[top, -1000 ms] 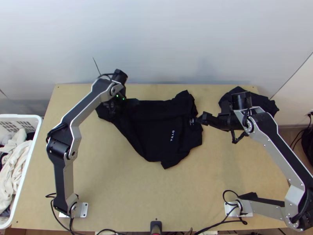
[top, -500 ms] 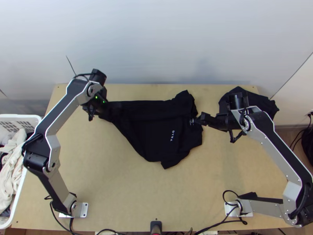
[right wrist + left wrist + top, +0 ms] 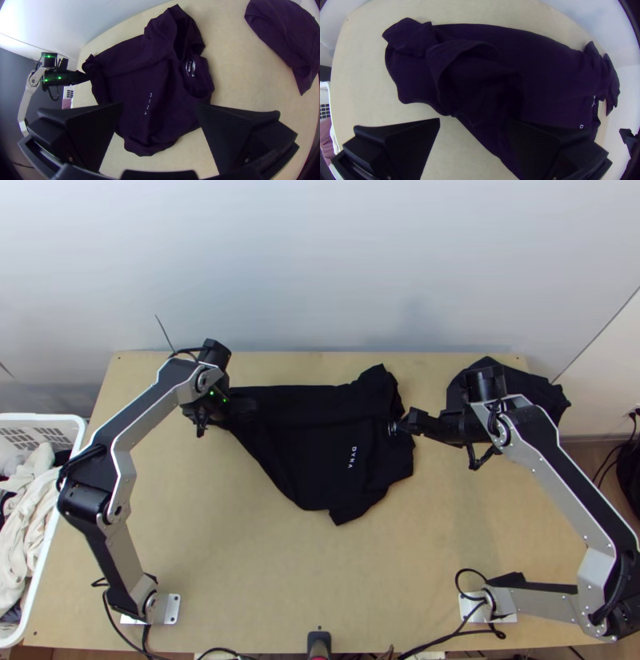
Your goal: Fold the t-shirt
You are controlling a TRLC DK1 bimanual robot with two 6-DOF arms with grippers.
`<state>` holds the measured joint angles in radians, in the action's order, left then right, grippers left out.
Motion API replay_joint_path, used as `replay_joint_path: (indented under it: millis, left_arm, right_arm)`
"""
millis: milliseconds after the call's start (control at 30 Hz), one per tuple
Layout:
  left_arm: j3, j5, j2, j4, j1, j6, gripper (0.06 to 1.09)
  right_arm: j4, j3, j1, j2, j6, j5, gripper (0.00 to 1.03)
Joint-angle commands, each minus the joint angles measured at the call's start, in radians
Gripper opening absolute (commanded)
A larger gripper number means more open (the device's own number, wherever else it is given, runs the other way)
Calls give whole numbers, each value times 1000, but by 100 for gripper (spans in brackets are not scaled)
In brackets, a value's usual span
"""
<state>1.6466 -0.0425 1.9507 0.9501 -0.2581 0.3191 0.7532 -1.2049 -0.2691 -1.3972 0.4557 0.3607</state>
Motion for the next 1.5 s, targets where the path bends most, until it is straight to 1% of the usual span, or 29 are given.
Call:
replay_joint_path:
  millis: [0,67,233,567,667,733,767,900,933,1067,1233,1467]
  left_arm:
    - [-8,3,43,-50,-6,28,95]
    - [-13,9,43,-76,-6,35,88]
    - [-7,15,30,-99,-9,38,73]
    - [12,15,8,-79,-7,48,72]
    - [2,15,8,-77,-9,51,67]
    - [-5,15,8,-86,-9,51,60]
    - [-7,15,10,-91,-10,51,53]
    - [-47,16,-13,-149,-24,28,12]
    - [-61,16,-21,-162,-27,25,10]
    - [-107,16,-65,-162,-27,21,10]
    - [-192,15,-184,-152,28,5,10]
    - [-344,15,-403,-103,109,-37,10]
  right_arm:
    - [0,2,-4,-2,-3,0,99]
    - [0,1,-7,-3,-6,0,99]
    - [0,1,-7,-6,-8,0,99]
    - [0,8,-9,-5,-6,0,99]
    - [0,10,-9,-3,-6,0,99]
    - [0,11,-9,-2,-6,0,99]
    - [0,11,-9,-2,-6,0,99]
    - [1,11,-9,0,-2,0,99]
    - [1,15,-9,-2,1,1,99]
    - [1,22,-28,9,-2,0,99]
    - [23,25,-65,32,-6,0,99]
    - [64,90,-173,64,-23,1,99]
